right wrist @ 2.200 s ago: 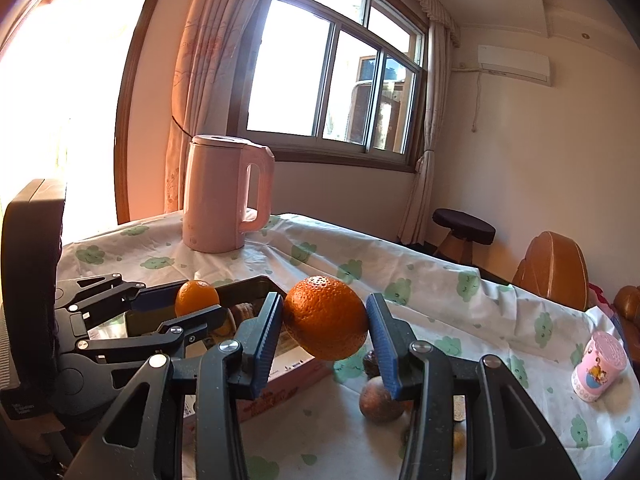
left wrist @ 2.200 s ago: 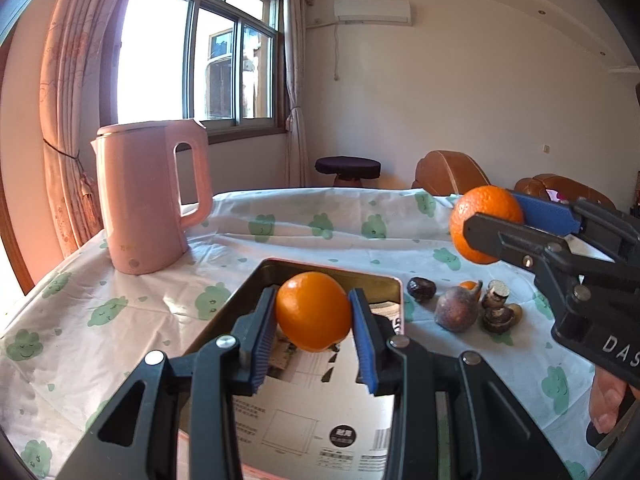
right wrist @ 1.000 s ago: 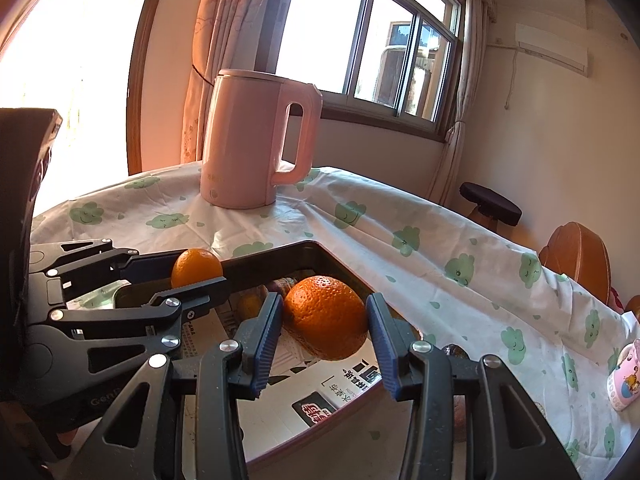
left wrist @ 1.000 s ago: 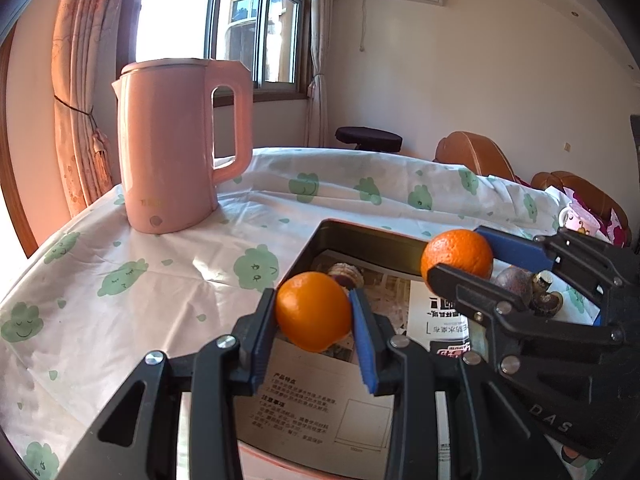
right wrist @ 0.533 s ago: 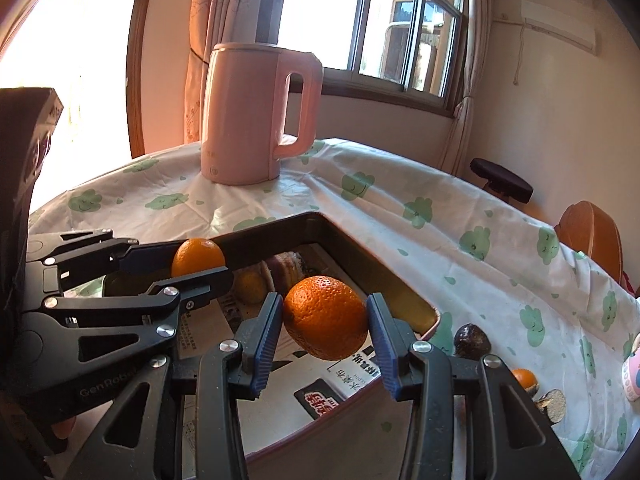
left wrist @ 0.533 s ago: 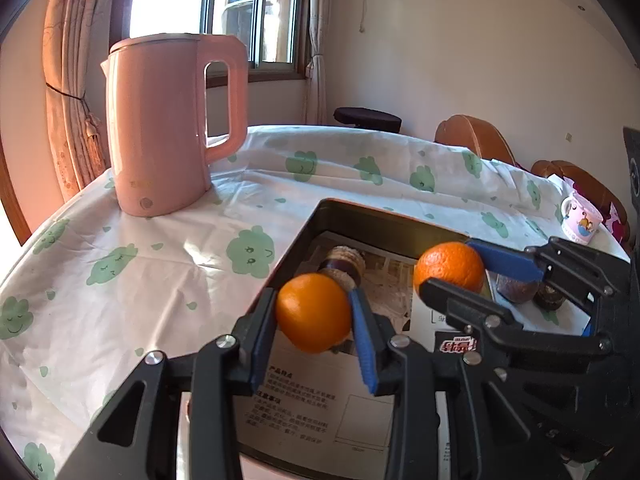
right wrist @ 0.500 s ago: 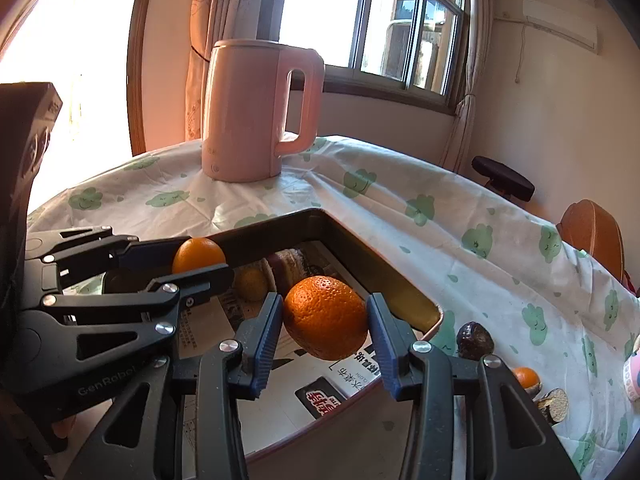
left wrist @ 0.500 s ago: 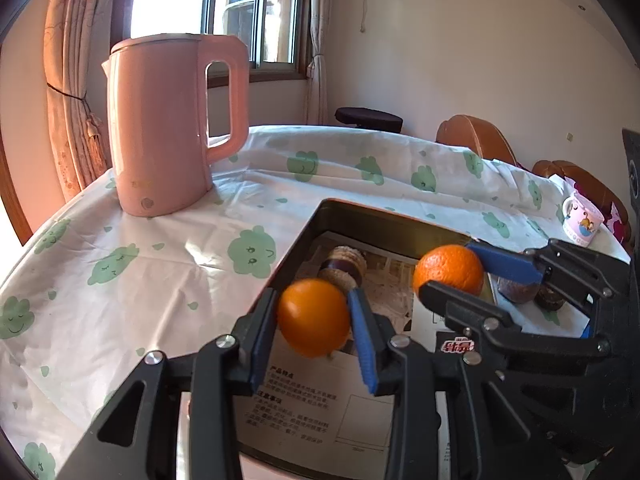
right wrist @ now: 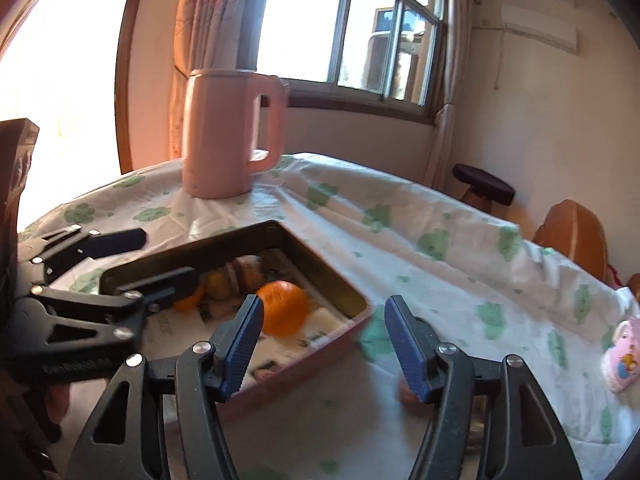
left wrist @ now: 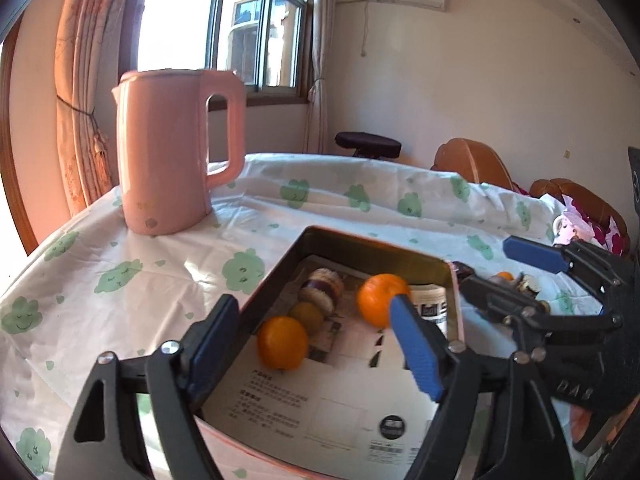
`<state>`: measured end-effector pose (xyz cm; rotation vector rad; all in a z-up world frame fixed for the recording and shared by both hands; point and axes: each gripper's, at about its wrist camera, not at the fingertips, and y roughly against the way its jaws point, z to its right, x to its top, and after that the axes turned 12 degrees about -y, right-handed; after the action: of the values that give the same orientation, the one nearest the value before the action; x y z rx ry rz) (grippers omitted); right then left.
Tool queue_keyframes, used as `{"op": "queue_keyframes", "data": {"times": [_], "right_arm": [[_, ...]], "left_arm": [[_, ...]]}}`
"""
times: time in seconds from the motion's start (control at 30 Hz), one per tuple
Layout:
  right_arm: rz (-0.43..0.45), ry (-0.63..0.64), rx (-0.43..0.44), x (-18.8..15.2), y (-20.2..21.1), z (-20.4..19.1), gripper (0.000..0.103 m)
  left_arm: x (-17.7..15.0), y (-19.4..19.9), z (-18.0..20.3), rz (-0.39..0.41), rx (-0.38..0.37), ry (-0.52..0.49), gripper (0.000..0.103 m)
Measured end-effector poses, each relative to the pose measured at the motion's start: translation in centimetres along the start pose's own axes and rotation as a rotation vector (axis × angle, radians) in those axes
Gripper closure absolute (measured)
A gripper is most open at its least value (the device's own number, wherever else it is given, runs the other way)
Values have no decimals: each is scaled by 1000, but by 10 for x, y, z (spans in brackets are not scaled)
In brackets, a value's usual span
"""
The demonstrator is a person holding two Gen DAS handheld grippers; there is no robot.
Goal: Organize fruits
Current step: 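Open the right gripper over the tin while the left gripper releases its orange, then move both open grippers from the tin back toward the remaining fruits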
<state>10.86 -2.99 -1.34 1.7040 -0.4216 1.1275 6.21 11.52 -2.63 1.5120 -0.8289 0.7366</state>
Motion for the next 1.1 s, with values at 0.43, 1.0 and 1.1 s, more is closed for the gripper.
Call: {"op": "queue_keyframes", "data": {"times": [0.43,1.0,1.1], "right_arm": [[-21,-178,-187,-26,43,119,38],[-211,-104,-156,-49,-4,99,41],[-219,-84,-181,-48,-9,98,41]], "left_arm": [[20,-8,92,31,-94,-106,17],[29,-36,101,11,-18,-144,14],[30,-40,93,7,4,-129,14]]}}
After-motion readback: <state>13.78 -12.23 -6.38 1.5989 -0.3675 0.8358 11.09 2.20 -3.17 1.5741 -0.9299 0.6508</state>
